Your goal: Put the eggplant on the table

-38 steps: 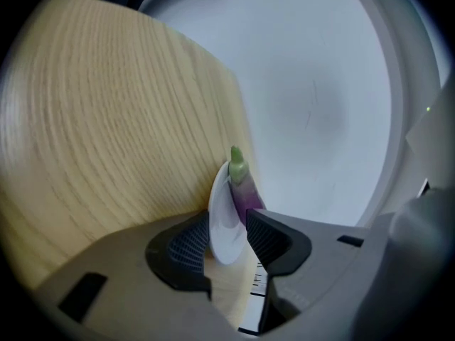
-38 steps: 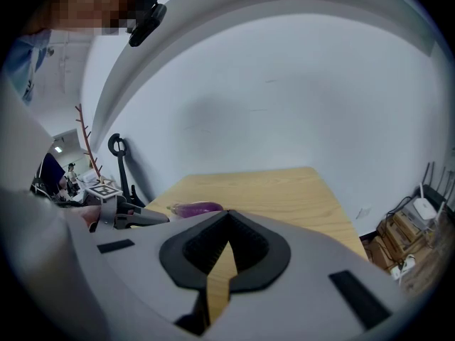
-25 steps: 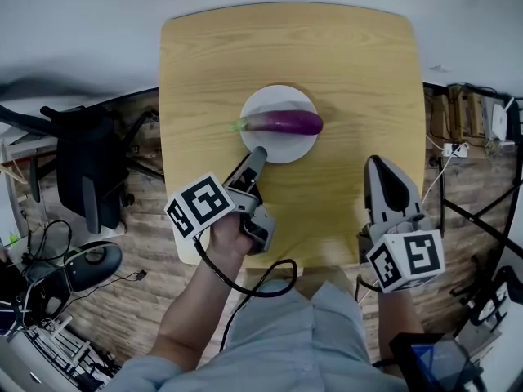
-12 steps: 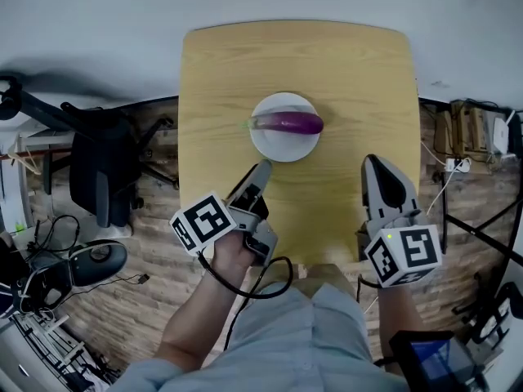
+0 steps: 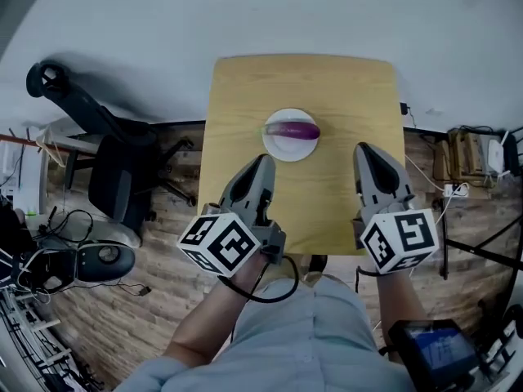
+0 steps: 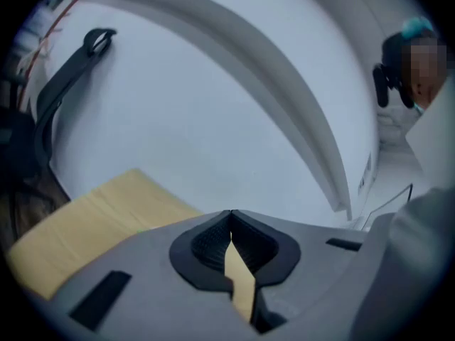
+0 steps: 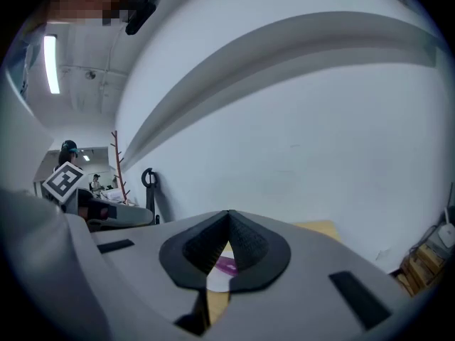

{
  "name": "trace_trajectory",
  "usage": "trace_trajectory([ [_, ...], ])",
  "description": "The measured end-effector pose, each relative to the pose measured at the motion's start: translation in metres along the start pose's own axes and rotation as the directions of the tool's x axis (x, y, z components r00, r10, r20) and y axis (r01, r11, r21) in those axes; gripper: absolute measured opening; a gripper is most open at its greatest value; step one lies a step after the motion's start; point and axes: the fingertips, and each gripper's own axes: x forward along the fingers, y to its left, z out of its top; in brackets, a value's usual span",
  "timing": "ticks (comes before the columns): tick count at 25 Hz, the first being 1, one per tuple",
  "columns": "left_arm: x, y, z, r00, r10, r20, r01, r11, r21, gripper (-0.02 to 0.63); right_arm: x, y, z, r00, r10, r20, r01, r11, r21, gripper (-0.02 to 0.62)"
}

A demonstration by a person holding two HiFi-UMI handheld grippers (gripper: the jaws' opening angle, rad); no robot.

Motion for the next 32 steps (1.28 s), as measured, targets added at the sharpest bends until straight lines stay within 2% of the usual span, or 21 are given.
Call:
trace_trajectory([
  [2, -0.013, -0.021, 0.014, 0.996, 0.025, 0.080, -0.037, 0.987, 0.154, 0.006, -0.012, 0.010, 0.016, 0.999, 0.026, 0.041, -0.026, 1.000, -0.013, 0.000],
  [4, -0.024, -0.043, 0.021, 0.989, 0.039, 0.139, -0.080, 0.951, 0.299, 0.006, -0.025, 0.020, 0.029, 0.996, 0.049, 0.075, -0.047, 0.998, -0.030, 0.000],
  [7, -0.034, -0.077, 0.024, 0.982, 0.043, 0.186, -0.131, 0.862, 0.490, 0.008, -0.043, 0.031, 0.043, 0.991, 0.070, 0.111, -0.064, 0.996, -0.058, 0.000],
  [9, -0.042, -0.097, 0.029, 0.971, 0.028, 0.236, -0.165, 0.797, 0.582, 0.006, -0.054, 0.038, 0.051, 0.988, 0.083, 0.133, -0.074, 0.995, -0.072, 0.000],
  [10, -0.046, -0.105, 0.032, 0.965, 0.019, 0.260, -0.178, 0.776, 0.605, 0.006, -0.059, 0.042, 0.054, 0.986, 0.090, 0.142, -0.080, 0.994, -0.079, 0.000],
  [11, -0.051, -0.110, 0.033, 0.961, 0.013, 0.275, -0.186, 0.767, 0.614, 0.006, -0.063, 0.046, 0.056, 0.984, 0.097, 0.149, -0.085, 0.993, -0.086, 0.000],
  [17, -0.072, -0.125, 0.030, 0.953, 0.006, 0.304, -0.204, 0.754, 0.624, 0.006, -0.086, 0.063, 0.063, 0.977, 0.125, 0.174, -0.106, 0.988, -0.116, 0.000],
  [20, -0.078, -0.125, 0.030, 0.953, 0.011, 0.302, -0.205, 0.759, 0.618, 0.006, -0.092, 0.068, 0.062, 0.975, 0.134, 0.178, -0.114, 0.986, -0.120, 0.000],
  [24, -0.081, -0.132, 0.030, 0.951, 0.001, 0.309, -0.208, 0.744, 0.635, 0.006, -0.096, 0.074, 0.063, 0.973, 0.141, 0.182, -0.115, 0.983, -0.147, 0.000],
  [32, -0.082, -0.137, 0.030, 0.955, -0.008, 0.297, -0.193, 0.744, 0.639, 0.006, -0.100, 0.079, 0.065, 0.971, 0.144, 0.189, -0.116, 0.982, -0.151, 0.000],
])
